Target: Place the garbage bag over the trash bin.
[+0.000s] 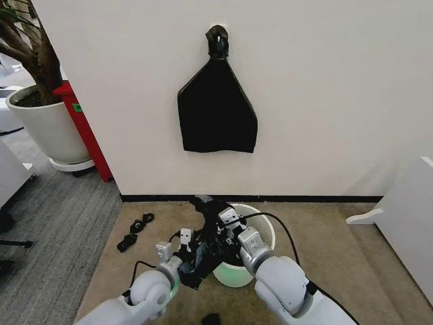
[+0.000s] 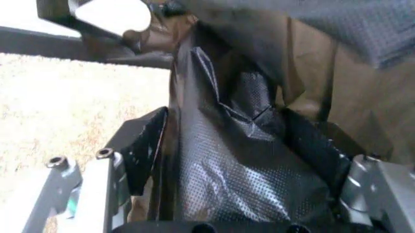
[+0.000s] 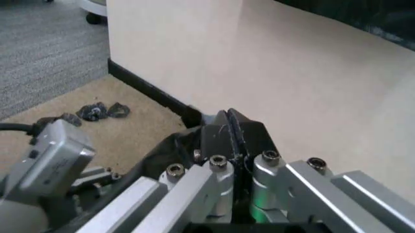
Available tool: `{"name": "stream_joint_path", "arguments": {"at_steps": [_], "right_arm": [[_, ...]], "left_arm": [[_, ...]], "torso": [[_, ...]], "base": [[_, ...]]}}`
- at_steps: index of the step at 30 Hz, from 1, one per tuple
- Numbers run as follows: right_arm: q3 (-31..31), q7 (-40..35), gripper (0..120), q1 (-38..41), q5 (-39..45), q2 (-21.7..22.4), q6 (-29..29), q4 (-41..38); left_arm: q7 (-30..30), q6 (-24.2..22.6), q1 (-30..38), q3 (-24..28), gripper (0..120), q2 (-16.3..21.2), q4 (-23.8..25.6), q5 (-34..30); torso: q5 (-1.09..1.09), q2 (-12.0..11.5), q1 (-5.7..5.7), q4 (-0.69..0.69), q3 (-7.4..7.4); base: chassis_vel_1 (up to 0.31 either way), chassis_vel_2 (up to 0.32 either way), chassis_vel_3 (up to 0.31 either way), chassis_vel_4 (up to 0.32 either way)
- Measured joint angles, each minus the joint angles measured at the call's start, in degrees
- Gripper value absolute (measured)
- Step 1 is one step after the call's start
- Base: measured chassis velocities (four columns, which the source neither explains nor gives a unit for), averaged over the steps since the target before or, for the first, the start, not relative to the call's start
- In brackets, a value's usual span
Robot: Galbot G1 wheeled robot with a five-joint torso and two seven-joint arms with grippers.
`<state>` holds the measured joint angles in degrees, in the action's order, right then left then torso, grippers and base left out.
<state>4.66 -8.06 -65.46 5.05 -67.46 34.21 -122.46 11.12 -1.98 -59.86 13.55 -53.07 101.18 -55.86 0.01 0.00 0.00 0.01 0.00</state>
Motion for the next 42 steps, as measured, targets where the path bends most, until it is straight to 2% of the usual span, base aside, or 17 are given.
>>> {"name": "stream_joint_path", "arguments": {"at_steps": [8,13,15,19,20,21,23,27,29,32,35,37,39,42], "right_arm": [[-0.94,0.24,0,-0.73,0.59,0.82,-0.34,-0.8],[-1.4,0.36,0,-0.59,1.2,1.12,-0.37,-0.96],[-1.42,0.43,0,-0.58,1.21,1.13,-0.38,-0.96],[-1.49,1.53,0,-0.39,1.2,1.09,-1.0,-0.84],[-1.5,1.8,3,-0.33,1.15,1.01,-1.12,-0.74],[-1.5,1.8,3,-0.33,1.15,1.01,-1.12,-0.74],[-1.47,2.25,11,-0.2,1.06,0.9,-1.34,-0.63],[-1.26,2.89,29,0.39,0.97,0.86,-2.32,-0.16],[-1.17,2.89,33,0.65,0.98,0.81,-2.62,0.01],[-0.68,2.88,44,1.49,1.67,0.74,-2.64,0.19],[0.92,0.26,58,2.62,9.16,0.56,0.18,-0.68],[1.29,-0.7,60,2.85,11.62,0.43,1.05,-0.97],[2.59,-4.57,71,3.68,19.44,0.0,3.54,-1.62],[4.28,-8.75,82,5.03,26.24,-0.69,5.21,-1.73]], "left_arm": [[1.19,-0.32,2.18,3.26,56,-0.51,-1.75,0.29],[1.98,-0.42,1.69,3.4,36,-0.14,-1.64,0.92],[1.99,-0.4,1.54,3.33,34,-0.1,-1.59,1.02],[2.52,-0.23,0.17,2.07,16,0.09,-0.83,1.45],[2.77,-0.09,-0.26,1.46,11,0.08,-0.54,1.63],[2.77,-0.09,-0.26,1.46,11,0.08,-0.54,1.63],[3.06,0.07,-1.15,0.31,5,0.06,0.34,1.93],[3.47,0.16,-2.47,-2.17,5,0.08,1.88,3.01],[3.62,0.19,-2.72,-2.82,5,0.08,2.13,3.44],[4.36,0.61,-3.17,-4.72,5,0.09,2.67,5.01],[5.16,0.77,-3.58,-6.74,5,-0.09,3.23,7.45],[5.28,0.77,-3.64,-7.13,5,-0.16,3.32,8.1],[5.75,0.74,-3.78,-8.01,5,-0.27,3.5,9.77],[6.29,0.61,-4.02,-8.89,5,-0.5,3.43,12.78]], "torso": [[0.0,0.0,0.0,0.01,0.0],[0.0,0.0,0.0,-0.01,0.0],[0.0,0.0,0.0,0.0,0.0],[-0.01,0.0,0.0,-0.01,0.0],[-0.01,0.0,0.0,-0.01,0.0],[-0.01,0.0,0.0,-0.01,0.0],[-0.01,0.0,0.0,0.0,0.0],[-0.03,0.0,0.0,-0.02,0.02],[-0.03,-0.01,0.0,-0.03,0.02],[-0.02,0.0,0.0,-0.02,0.02],[-0.03,-0.01,0.0,-0.01,0.02],[-0.03,-0.01,0.0,-0.01,0.01],[-0.02,0.0,0.0,-0.01,0.01],[-0.03,-0.01,0.0,0.0,0.01]], "base": [[0.0,0.0,0.0,0.0],[0.0,0.0,0.0,0.0],[0.0,0.0,0.0,0.0],[0.0,0.0,0.0,0.0],[0.0,0.0,0.0,0.0],[0.0,0.0,0.0,0.0],[0.0,0.0,0.0,0.0],[0.0,0.0,0.0,0.0],[0.0,0.0,0.0,0.0],[0.0,0.0,0.0,0.0],[0.0,0.0,0.0,0.0],[0.0,0.0,0.0,0.0],[0.0,0.0,0.0,0.0],[0.0,0.0,0.0,0.0]]}}
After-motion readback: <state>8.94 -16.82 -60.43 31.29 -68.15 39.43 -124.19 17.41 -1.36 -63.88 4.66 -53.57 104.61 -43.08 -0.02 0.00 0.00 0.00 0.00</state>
